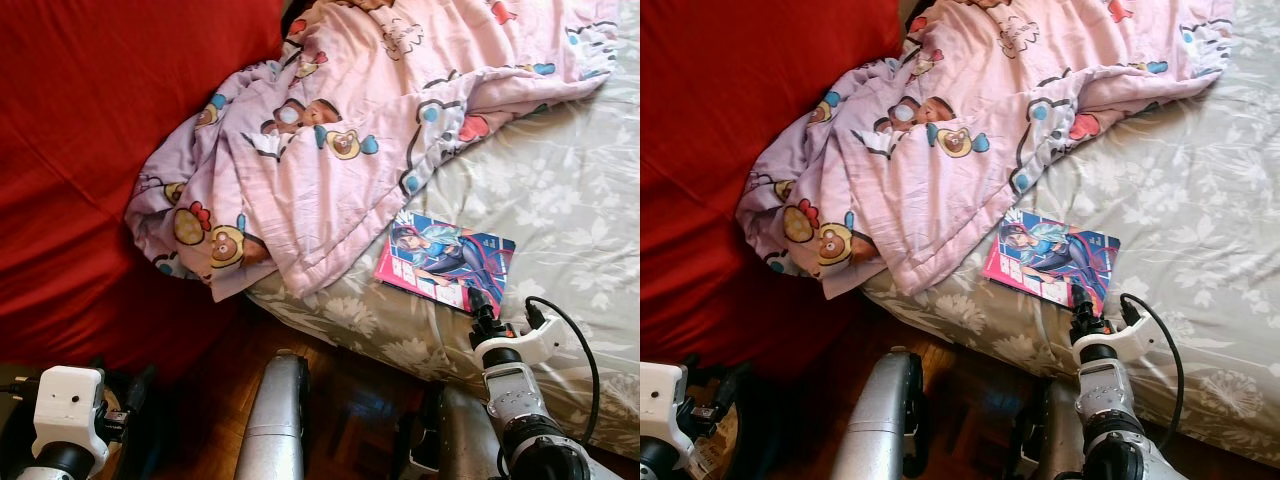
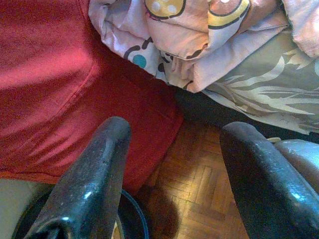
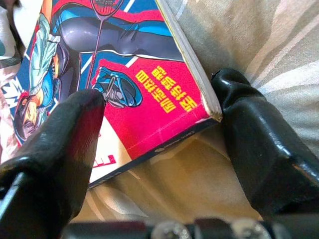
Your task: Clean up the room
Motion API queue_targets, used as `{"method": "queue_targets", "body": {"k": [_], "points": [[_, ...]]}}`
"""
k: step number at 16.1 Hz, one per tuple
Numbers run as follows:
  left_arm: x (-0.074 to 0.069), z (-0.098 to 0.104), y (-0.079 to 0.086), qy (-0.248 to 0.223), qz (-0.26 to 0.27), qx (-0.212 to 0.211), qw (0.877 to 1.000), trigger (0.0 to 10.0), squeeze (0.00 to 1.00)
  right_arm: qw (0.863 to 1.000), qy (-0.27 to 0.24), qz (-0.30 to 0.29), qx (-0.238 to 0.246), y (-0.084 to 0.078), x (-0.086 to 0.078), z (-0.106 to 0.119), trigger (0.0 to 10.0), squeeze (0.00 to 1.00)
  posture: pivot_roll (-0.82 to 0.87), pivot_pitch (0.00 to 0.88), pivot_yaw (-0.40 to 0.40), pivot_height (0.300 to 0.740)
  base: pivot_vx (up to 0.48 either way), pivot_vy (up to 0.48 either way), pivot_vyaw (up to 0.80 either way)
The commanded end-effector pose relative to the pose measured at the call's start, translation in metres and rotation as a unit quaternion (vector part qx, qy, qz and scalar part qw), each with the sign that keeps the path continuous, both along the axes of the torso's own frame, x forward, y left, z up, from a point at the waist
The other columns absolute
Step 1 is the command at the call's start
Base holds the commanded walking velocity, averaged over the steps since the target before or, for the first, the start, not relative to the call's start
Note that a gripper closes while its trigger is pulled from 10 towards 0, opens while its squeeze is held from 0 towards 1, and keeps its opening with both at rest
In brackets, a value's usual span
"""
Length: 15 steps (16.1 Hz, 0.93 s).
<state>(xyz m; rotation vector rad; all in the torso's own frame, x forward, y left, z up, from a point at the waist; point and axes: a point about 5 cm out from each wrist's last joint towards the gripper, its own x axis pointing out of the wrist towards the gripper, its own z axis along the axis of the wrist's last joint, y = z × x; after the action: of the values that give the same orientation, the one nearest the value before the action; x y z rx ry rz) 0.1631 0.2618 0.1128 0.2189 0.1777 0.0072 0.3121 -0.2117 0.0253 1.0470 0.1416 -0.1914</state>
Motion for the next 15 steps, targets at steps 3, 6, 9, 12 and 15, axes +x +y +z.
{"method": "queue_targets", "body": {"k": [3,6,9,12,15], "points": [[-0.0077,-0.0025,0.0071,0.021,0.009,0.015,1.0,10.0,0.0,0.994,0.055,0.079,0.055,0.0451,-0.0122,-0.0237,0.0,0.0,0.4,0.409,0.213,0.604,0.0,0.0,0.0],[-0.0081,-0.0028,0.0077,0.021,0.011,0.015,1.0,10.0,0.0,0.994,0.046,0.088,0.056,0.0475,-0.0106,-0.0218,0.0,0.0,0.4,0.408,0.211,0.604,0.0,0.0,0.0],[-0.0071,-0.0036,0.0065,0.02,0.011,0.013,1.0,10.0,0.0,0.994,0.041,0.091,0.052,0.0477,-0.0091,-0.02,0.0,0.0,0.39,0.403,0.205,0.604,0.0,0.0,0.0],[-0.0056,-0.0043,0.0058,0.018,0.012,0.013,1.0,10.0,0.0,0.994,0.041,0.089,0.049,0.0456,-0.0088,-0.0196,0.0,0.0,0.39,0.4,0.203,0.604,0.0,0.0,0.0],[-0.005,-0.0044,0.0057,0.016,0.013,0.013,1.0,10.0,0.0,0.994,0.04,0.087,0.046,0.0445,-0.0084,-0.0191,0.0,0.0,0.39,0.397,0.201,0.604,0.0,0.0,0.0]]}}
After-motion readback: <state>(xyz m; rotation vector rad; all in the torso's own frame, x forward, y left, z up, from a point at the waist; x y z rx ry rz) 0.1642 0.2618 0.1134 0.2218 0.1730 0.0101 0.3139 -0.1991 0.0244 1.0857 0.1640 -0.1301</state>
